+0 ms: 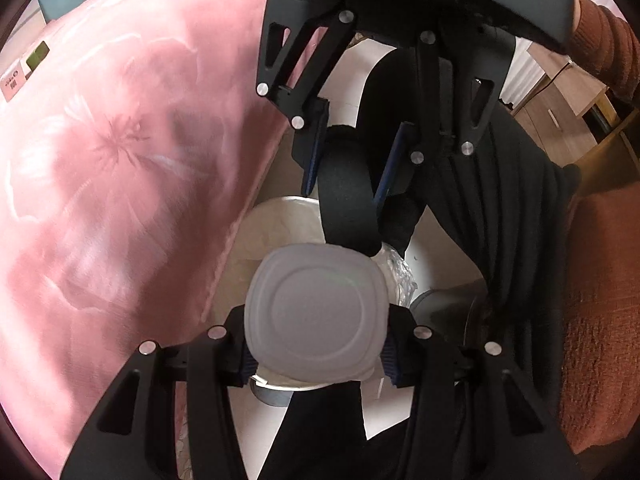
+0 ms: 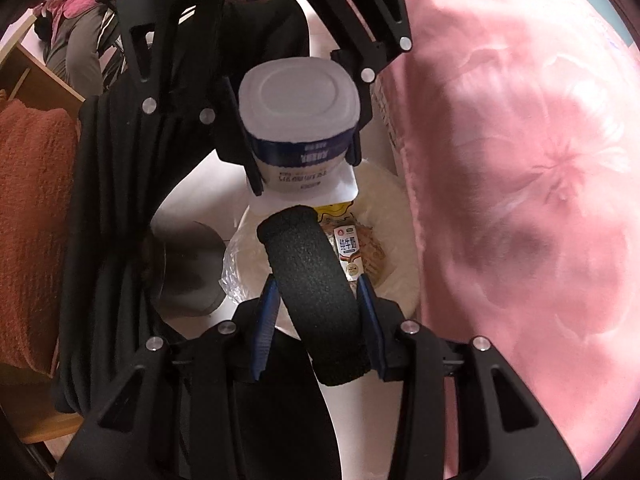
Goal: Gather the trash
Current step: 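Open the right tool to drop the foam tube while the left releases the tub, then move both open tools back over the bed toward the toy blocks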
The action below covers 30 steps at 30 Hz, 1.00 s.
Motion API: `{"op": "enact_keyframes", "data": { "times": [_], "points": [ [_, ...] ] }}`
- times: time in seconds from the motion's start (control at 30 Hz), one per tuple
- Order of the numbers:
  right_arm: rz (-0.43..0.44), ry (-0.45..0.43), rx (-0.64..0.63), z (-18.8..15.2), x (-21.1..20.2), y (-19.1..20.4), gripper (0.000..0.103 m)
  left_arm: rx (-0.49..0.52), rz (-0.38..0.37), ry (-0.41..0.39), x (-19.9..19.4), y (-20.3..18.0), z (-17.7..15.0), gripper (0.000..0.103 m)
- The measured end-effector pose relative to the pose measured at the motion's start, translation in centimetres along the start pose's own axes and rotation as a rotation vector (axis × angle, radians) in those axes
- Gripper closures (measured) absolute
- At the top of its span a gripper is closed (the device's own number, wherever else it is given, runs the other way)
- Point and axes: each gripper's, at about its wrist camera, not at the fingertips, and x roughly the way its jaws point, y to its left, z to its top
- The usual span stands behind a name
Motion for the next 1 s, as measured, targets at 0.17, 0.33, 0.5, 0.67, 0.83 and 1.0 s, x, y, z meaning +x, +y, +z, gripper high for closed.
{"op": "enact_keyframes", "data": {
  "times": [0.17, 0.33, 0.5, 0.67, 0.83, 1.0],
  "points": [
    [0.007, 0.007, -0.006, -0.1, 0.7, -0.1, 0.062, -0.002, 0.003, 0.006, 0.6, 0.0, -0.3, 0.053],
    [-0.031, -0.007, 0.010, 0.3, 0.8, -0.2, 0.039, -0.017, 0.031, 0.004, 1.2, -0.3, -0.3, 0.022],
    [-0.034, -0.007, 0.008, 0.4, 0.5, 0.0, 0.034, -0.011, 0.034, -0.008, 1.1, -0.6, -0.5, 0.018],
    [-0.062, 0.013, -0.003, 0.1, 0.6, 0.7, 0.034, -0.013, 0.034, -0.012, 0.1, 0.0, -0.4, 0.018],
    [-0.079, 0.004, 0.013, 0.1, -0.1, 0.6, 0.034, -0.006, 0.053, -0.011, -0.4, 0.0, -0.3, 0.018],
    [-0.109, -0.019, 0.022, 0.0, -1.8, 0.4, 0.034, -0.004, 0.066, -0.020, -1.5, 0.0, -0.1, 0.018]
  ]
}}
